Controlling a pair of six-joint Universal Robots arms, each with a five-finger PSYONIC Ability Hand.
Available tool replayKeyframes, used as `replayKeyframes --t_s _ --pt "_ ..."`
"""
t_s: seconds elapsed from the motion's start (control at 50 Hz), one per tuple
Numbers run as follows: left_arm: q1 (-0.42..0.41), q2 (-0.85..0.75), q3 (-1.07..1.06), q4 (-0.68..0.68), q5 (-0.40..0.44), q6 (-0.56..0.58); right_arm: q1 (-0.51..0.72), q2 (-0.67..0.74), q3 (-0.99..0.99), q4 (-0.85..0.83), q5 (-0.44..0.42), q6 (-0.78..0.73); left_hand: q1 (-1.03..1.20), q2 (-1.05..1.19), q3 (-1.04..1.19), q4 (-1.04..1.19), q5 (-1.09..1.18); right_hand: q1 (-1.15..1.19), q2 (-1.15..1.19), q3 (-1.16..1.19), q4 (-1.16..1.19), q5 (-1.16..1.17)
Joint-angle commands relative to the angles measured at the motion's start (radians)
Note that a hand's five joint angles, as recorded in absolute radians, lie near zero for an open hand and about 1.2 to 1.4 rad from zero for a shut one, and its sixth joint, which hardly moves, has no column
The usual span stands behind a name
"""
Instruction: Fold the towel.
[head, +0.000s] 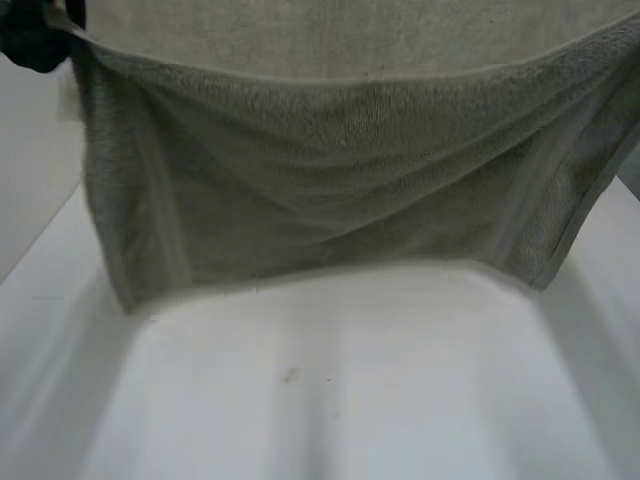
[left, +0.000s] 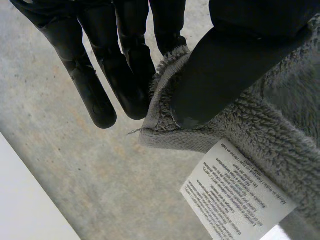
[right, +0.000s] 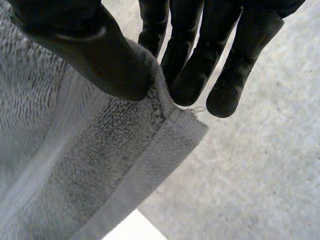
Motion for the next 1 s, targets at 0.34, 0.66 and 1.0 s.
replayKeyframes --t_s 0.34,0.66,1.0 --pt "0.002 -0.470 0.180 -0.256 0.039 0.247 0.272 0.416 -0.087 0.057 0.178 -0.321 0.202 0.179 0.180 0.180 0.194 0.055 0.062 0.052 0.043 0.015" --pt "-0.034 -0.630 0.853 0.144 -0.175 0.049 0.292 0.485 -0.467 -0.575 0.370 -0.080 0.202 0.179 0.180 0.180 0.194 0.055 0.062 0.052 0.043 0.015" --pt "-0.024 -0.616 0.217 0.208 -0.051 0.030 0.275 0.487 -0.032 -0.385 0.125 -0.186 0.202 0.179 0.180 0.180 0.194 0.055 0.062 0.052 0.043 0.015"
